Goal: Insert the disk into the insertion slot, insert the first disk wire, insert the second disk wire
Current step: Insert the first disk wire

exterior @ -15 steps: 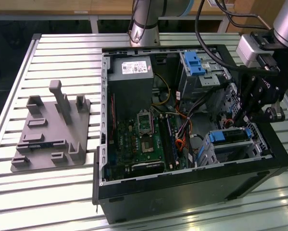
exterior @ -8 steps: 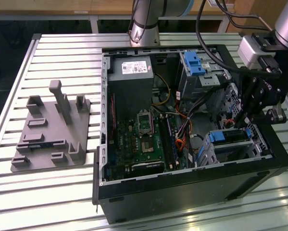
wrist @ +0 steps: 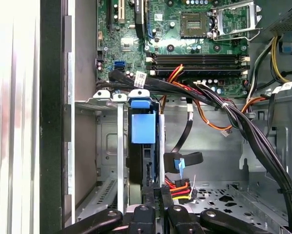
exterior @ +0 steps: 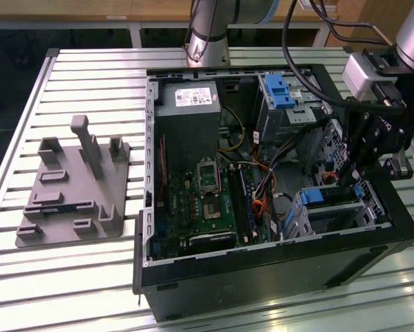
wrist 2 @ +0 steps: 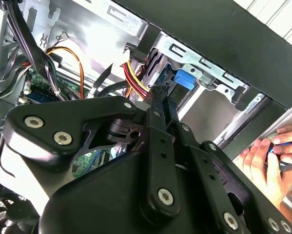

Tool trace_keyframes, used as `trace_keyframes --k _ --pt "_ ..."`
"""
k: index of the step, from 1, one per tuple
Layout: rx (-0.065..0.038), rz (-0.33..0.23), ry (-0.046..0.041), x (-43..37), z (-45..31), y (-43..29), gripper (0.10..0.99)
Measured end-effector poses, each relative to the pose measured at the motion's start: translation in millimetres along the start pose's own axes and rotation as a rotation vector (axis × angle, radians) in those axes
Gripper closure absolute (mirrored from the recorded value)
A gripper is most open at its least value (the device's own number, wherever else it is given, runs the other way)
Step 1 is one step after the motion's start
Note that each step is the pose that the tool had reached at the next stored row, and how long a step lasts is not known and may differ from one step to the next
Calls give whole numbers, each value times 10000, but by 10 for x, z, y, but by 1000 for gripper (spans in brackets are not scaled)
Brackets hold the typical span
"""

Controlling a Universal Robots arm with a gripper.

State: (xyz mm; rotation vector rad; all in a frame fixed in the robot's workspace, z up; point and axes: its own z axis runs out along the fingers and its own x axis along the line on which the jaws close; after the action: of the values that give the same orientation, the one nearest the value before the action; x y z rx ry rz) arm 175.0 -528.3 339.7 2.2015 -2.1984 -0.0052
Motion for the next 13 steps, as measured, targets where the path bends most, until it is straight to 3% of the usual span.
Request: trace_keyframes --k 13 --pt "0 8 2 31 70 3 922"
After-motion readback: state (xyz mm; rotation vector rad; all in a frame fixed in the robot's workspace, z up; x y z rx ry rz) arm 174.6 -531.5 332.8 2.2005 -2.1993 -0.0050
